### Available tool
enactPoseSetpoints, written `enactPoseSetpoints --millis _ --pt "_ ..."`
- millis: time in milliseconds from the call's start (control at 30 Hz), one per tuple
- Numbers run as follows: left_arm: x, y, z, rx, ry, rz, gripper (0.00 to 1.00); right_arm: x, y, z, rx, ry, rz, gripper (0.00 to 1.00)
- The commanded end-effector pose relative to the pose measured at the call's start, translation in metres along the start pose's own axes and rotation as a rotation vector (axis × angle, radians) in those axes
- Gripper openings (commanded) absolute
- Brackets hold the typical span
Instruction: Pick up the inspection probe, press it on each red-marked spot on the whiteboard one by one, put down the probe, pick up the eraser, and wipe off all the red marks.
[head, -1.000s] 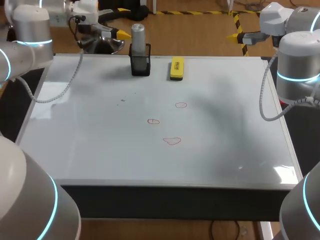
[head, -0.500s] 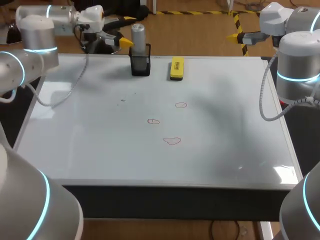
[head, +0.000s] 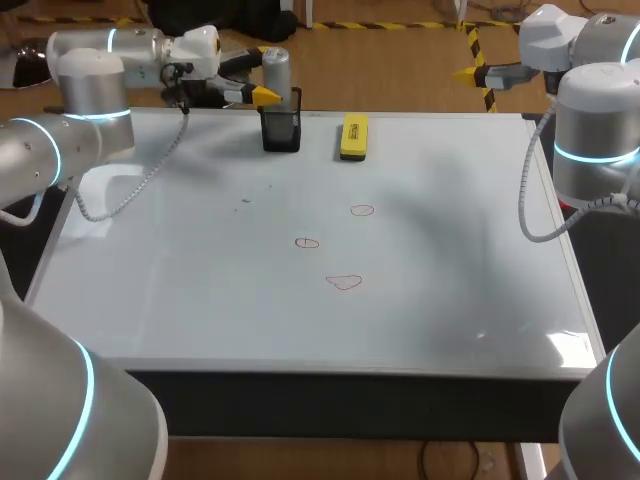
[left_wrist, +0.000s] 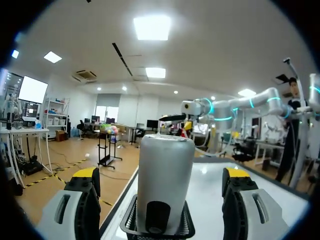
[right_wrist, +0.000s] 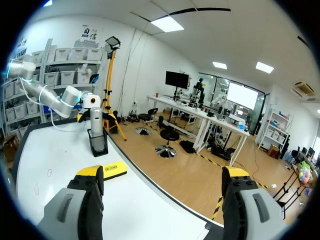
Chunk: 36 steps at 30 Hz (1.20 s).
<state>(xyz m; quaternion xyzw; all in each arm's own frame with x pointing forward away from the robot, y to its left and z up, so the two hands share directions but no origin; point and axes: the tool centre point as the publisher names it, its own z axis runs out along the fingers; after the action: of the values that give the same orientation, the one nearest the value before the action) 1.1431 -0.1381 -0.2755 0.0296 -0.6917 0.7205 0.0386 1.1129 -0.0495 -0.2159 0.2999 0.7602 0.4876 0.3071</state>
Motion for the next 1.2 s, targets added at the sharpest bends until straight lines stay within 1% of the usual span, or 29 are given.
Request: enactPoseSetpoints --millis 33,600,867,900,933,967,1000,1033,1067,1100,1133,1167,1200 --pt "0.007 0.003 0.009 0.002 -0.037 0.000 1.00 0.000 0.000 0.000 0.001 0.001 0.000 1.00" --pt "0.000 0.017 0.019 0.005 -0.023 -0.010 1.00 0.000 0.000 0.000 0.001 0.001 0.000 1.00" --pt "-0.003 0.019 0.022 0.003 -0.020 -0.008 1.00 0.000 0.000 0.000 0.001 0.001 0.000 1.00" --pt "-0.004 0.020 0.023 0.003 -0.020 -0.008 0.89 0.000 0.000 0.000 0.001 0.001 0.000 1.00" --pt "-0.004 0.020 0.023 0.003 -0.021 -0.008 0.81 0.000 0.000 0.000 0.001 0.001 0.000 1.00" --pt "-0.004 0.020 0.023 0.003 -0.020 -0.008 0.69 0.000 0.000 0.000 0.001 0.001 0.000 1.00" --pt "-0.004 0.020 0.023 0.003 -0.020 -0.008 0.54 0.000 0.000 0.000 0.001 0.001 0.000 1.00" --pt "-0.004 0.020 0.023 0.002 -0.021 -0.008 0.44 0.000 0.000 0.000 0.001 0.001 0.000 1.00" --pt "-0.005 0.020 0.023 0.002 -0.021 -0.008 0.41 0.000 0.000 0.000 0.001 0.001 0.000 1.00" --pt "-0.005 0.021 0.023 0.002 -0.022 -0.007 0.34 0.000 0.000 0.000 0.001 0.001 0.000 1.00" --pt "-0.005 0.021 0.022 0.002 -0.023 -0.008 0.24 0.000 0.000 0.000 0.001 0.001 0.000 1.00" --pt "-0.005 0.021 0.022 0.003 -0.024 -0.008 0.07 0.000 0.000 0.000 0.001 0.001 0.000 1.00" --pt "-0.005 0.021 0.022 0.003 -0.025 -0.007 0.00 0.000 0.000 0.000 0.001 0.001 0.000 1.00"
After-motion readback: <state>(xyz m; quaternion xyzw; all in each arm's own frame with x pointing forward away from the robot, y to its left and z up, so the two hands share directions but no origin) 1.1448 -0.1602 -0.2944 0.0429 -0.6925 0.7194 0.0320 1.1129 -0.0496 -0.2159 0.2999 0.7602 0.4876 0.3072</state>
